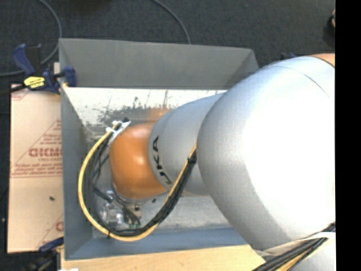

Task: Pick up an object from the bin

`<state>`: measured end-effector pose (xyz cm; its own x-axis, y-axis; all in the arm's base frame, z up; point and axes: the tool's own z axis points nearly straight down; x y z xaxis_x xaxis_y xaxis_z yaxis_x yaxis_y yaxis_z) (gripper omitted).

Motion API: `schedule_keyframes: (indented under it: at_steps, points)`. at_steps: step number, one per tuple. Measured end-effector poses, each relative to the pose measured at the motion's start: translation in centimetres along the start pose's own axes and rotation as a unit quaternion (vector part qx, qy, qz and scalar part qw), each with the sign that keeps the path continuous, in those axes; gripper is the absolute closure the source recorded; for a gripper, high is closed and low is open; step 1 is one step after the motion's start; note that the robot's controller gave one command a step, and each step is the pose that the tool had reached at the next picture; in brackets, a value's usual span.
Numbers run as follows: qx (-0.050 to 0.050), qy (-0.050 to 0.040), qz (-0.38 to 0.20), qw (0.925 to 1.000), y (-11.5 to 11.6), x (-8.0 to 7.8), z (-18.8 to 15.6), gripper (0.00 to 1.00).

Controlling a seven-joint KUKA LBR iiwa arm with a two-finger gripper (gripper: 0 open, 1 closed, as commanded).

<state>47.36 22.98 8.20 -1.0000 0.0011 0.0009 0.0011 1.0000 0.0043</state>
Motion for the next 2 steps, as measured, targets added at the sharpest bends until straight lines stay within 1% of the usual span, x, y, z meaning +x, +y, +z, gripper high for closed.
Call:
schedule_keyframes:
  at_steps: [1,2]
  points:
    - [0.001,0.0017,0.000,1.0000,0.0,0.1,-2.2,1.00]
    - [-0.001,-0.0017,0.000,1.0000,0.0,-0.1,-4.2,1.00]
